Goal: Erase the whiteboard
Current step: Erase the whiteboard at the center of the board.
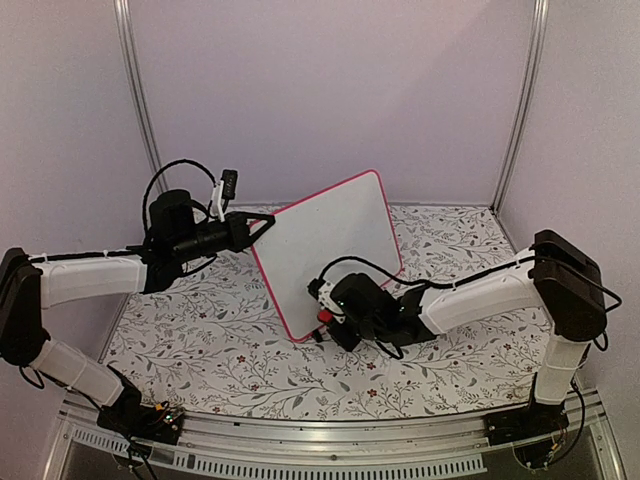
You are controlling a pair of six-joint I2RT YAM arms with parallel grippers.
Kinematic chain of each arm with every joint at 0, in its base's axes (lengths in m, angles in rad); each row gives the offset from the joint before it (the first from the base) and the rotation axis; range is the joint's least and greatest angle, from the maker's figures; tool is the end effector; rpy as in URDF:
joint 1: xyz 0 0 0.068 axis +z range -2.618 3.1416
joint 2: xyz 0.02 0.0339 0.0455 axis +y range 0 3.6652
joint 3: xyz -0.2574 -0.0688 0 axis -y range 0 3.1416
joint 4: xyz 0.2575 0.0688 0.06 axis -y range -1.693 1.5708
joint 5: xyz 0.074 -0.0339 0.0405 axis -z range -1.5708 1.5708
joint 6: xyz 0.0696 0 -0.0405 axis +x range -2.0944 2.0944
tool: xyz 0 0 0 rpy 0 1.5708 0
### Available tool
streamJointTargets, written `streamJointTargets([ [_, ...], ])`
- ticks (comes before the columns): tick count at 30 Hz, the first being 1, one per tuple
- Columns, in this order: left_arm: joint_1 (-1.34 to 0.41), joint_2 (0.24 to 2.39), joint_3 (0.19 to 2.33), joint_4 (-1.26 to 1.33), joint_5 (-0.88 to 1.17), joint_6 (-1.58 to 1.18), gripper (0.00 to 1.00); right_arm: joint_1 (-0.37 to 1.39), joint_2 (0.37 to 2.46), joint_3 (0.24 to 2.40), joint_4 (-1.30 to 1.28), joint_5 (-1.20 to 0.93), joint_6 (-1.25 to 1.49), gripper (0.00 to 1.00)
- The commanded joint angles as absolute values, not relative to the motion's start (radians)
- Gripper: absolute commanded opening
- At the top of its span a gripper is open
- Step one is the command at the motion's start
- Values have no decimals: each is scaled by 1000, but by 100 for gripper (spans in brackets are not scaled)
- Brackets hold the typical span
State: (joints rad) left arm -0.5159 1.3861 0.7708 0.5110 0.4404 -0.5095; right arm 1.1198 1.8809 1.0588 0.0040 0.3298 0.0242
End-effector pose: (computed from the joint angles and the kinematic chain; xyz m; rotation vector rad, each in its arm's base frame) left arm 0.2932 -0.2004 0.2526 0.3608 1.7604 -1.1219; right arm 0.2005 0.3622 0.1088 -1.0847 2.0728 0.1727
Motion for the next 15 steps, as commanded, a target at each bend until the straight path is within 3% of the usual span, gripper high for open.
streamJointTargets([
  [1,-525,1386,785,558,461,-515,0,1118,1765,1087,-22,371,11,23],
  [9,-525,1388,787,558,461,-515,0,1113,1561,1093,5,307,11,24],
  [15,-525,1388,788,559,462,-515,0,1066,1419,1107,74,115,53,24],
])
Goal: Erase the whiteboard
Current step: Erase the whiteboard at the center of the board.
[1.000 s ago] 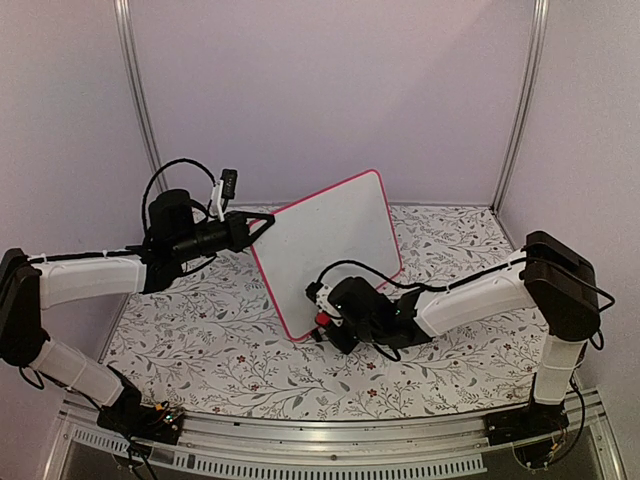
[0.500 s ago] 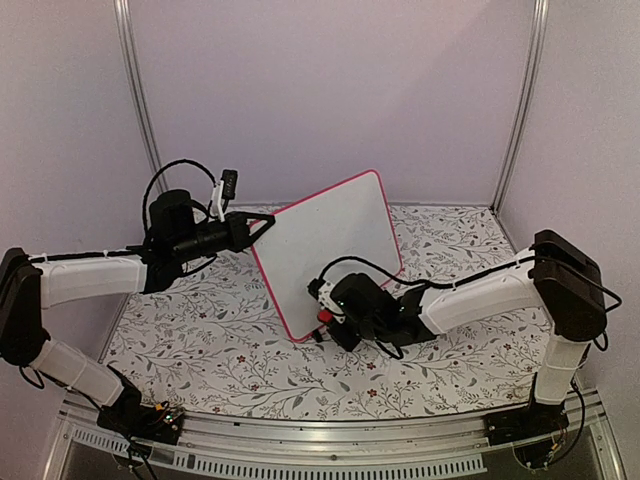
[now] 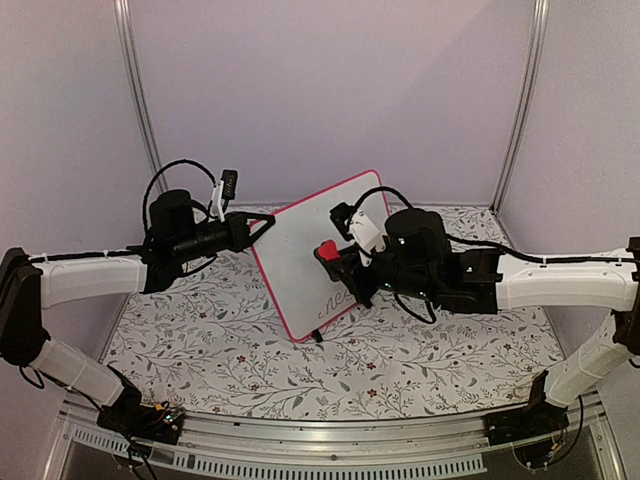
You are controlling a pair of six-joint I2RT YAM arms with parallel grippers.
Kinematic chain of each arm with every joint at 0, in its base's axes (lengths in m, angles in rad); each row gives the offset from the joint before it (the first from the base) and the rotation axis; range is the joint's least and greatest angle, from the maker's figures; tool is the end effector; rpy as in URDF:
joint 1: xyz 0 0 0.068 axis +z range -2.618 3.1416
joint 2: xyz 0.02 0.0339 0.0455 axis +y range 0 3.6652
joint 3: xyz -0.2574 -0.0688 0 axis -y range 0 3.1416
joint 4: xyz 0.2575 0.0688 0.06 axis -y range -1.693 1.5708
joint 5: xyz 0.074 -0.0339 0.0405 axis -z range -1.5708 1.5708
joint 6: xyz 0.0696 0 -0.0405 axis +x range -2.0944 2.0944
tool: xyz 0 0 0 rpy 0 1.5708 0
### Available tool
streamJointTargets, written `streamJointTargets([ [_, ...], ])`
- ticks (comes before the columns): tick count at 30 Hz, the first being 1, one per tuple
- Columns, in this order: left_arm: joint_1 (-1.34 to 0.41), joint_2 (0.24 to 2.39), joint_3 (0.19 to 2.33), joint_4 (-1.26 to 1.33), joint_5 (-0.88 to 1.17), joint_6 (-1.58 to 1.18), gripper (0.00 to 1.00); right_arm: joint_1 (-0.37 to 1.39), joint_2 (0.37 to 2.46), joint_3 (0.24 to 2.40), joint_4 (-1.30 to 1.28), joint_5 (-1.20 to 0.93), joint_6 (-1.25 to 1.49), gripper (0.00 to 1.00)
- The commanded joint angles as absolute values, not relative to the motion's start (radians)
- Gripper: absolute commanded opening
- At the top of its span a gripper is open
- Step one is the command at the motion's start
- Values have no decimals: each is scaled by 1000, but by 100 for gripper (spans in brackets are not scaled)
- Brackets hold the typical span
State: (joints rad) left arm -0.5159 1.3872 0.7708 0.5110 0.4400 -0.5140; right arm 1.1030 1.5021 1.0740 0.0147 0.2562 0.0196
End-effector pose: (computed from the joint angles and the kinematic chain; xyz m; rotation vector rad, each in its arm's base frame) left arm 0.2933 -0.2004 0.2523 0.3565 1.7632 -1.1247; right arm 0.1920 0.3410 0.2612 -0.8843 1.7951 0.4760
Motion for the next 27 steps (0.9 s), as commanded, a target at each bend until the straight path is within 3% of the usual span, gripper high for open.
streamJointTargets([
  [1,-525,1387,788,559,462,-514,0,1050,1398,1111,84,76,76,24],
  [10,-525,1378,786,558,463,-517,0,935,1310,1133,179,-200,201,24],
  [27,-525,1371,784,558,464,-518,0,869,1332,1188,227,-239,306,24],
])
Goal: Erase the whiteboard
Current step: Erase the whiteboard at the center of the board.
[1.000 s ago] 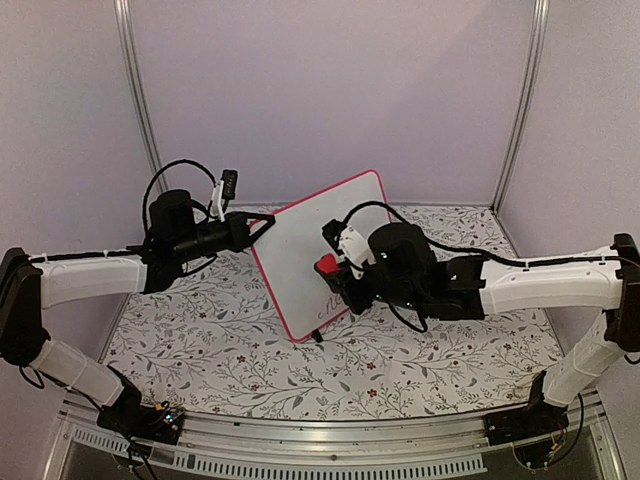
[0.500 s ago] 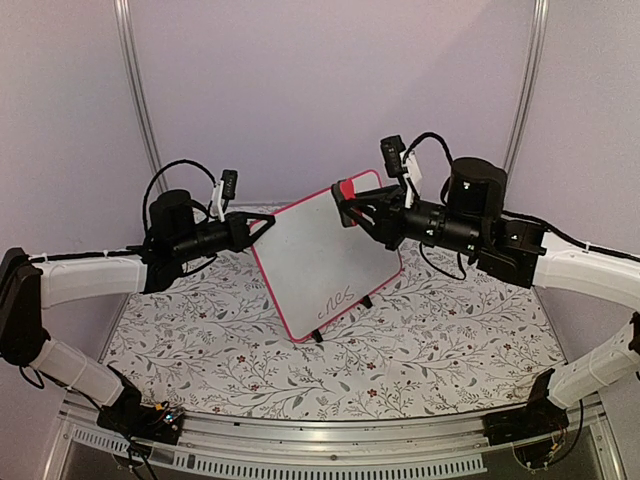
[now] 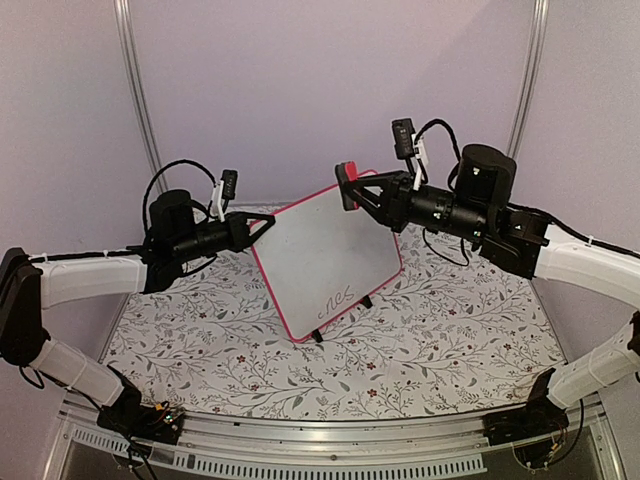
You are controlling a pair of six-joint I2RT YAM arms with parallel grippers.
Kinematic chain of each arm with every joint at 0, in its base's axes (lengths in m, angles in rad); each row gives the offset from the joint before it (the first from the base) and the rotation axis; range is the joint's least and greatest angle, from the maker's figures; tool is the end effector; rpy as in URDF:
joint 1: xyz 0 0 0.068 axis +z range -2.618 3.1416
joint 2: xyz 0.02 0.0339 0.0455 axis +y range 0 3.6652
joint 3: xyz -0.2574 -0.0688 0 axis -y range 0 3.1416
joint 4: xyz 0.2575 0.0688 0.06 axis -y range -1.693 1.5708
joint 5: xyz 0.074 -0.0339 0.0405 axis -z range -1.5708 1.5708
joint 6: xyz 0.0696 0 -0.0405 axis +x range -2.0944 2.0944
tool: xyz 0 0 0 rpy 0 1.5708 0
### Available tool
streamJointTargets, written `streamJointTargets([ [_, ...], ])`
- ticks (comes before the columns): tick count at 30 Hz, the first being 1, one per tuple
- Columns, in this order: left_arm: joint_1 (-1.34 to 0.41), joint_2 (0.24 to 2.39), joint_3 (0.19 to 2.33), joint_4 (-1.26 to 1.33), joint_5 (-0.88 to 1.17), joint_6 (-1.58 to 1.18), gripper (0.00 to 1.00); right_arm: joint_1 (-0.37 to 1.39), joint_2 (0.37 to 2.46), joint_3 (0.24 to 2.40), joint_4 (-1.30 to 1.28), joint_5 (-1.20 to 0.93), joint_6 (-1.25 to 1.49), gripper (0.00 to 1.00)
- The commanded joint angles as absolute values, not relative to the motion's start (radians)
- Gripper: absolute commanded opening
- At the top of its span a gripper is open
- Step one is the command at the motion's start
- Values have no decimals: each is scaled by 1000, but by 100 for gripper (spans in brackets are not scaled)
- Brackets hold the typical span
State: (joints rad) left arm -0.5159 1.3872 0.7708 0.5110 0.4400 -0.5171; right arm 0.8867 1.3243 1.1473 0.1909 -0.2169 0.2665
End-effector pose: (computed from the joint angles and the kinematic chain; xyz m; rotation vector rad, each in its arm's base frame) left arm 0.2933 -0.2004 0.2523 0.3539 1.7643 -1.1269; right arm 0.2179 0.2909 0.3788 -0.6774 1.5166 1.0633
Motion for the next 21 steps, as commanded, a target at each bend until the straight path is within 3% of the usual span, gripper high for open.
streamJointTargets([
  [1,-525,1371,783,559,464,-518,0,866,1334,1193,227,-237,314,24],
  [21,-525,1375,787,560,468,-517,0,795,1462,1473,153,-107,546,26],
])
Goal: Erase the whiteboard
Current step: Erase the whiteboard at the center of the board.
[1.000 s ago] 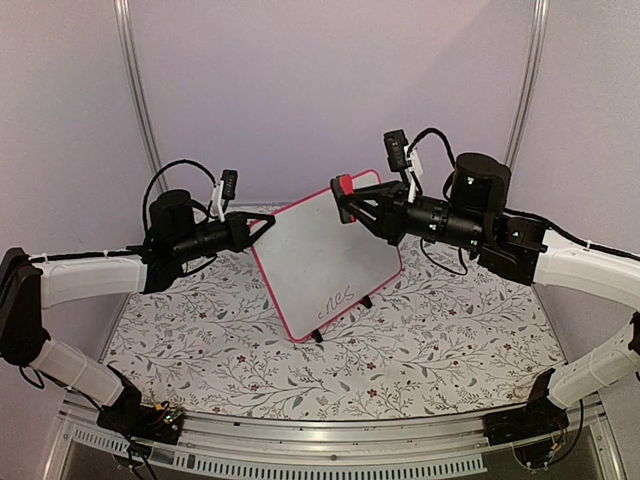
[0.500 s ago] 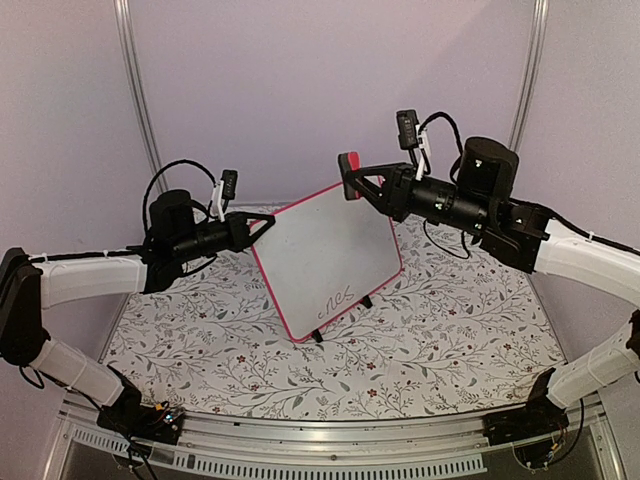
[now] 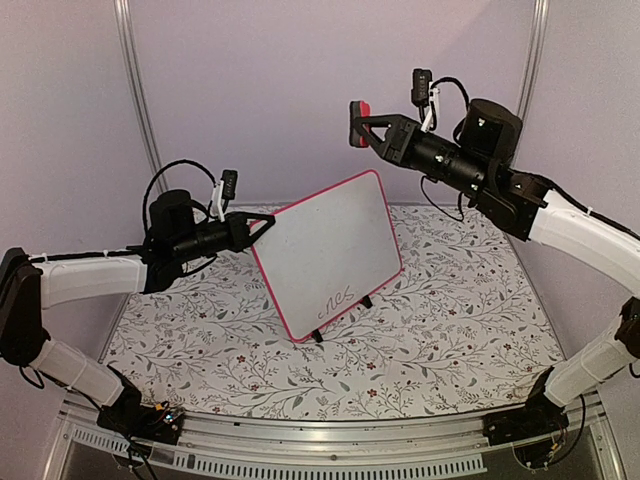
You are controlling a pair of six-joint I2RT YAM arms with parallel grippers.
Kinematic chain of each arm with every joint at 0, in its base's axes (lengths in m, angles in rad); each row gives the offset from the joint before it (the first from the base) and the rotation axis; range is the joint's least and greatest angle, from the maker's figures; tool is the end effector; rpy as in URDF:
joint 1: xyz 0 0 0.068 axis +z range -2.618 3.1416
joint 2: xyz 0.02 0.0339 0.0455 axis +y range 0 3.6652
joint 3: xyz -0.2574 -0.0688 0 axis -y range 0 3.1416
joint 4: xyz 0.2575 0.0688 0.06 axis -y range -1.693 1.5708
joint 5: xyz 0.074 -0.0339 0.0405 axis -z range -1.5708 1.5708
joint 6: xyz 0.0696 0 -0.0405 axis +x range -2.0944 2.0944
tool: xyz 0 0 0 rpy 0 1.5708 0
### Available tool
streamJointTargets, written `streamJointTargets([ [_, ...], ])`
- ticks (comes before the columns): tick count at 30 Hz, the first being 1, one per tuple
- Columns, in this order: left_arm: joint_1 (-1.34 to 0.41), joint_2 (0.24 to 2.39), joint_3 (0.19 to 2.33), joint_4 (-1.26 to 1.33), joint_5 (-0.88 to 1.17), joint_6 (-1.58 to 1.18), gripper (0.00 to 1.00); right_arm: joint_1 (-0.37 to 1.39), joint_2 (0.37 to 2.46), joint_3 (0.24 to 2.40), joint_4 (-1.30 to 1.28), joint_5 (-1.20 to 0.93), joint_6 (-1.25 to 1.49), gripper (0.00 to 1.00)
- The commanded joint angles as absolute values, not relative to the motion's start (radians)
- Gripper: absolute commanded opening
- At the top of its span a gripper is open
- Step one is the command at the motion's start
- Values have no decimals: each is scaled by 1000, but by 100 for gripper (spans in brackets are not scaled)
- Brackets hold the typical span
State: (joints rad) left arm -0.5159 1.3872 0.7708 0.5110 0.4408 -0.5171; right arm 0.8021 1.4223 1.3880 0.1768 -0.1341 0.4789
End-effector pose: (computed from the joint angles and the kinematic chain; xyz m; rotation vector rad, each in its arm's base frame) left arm 0.2933 -0.2005 0.2523 0.3546 1.7643 -1.1275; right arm 0.2595 0.2817 0.4395 -0.3628 1.4897 1.1362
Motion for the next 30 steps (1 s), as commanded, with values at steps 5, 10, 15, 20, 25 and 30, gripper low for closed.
streamJointTargets([
  [5,-525,1375,785,559,465,-515,0,795,1498,1533,146,-111,585,26],
  [10,-525,1370,784,558,462,-515,0,788,1520,1540,151,-169,601,26],
  [15,-525,1377,788,557,466,-516,0,754,1520,1501,212,-284,660,26],
  [20,-525,1379,787,558,466,-516,0,722,1517,1479,251,-363,723,26],
  [25,-525,1381,786,557,464,-517,0,714,1496,1477,167,-235,639,25],
  [30,-525,1377,791,556,471,-519,0,665,1522,1457,268,-388,761,26],
])
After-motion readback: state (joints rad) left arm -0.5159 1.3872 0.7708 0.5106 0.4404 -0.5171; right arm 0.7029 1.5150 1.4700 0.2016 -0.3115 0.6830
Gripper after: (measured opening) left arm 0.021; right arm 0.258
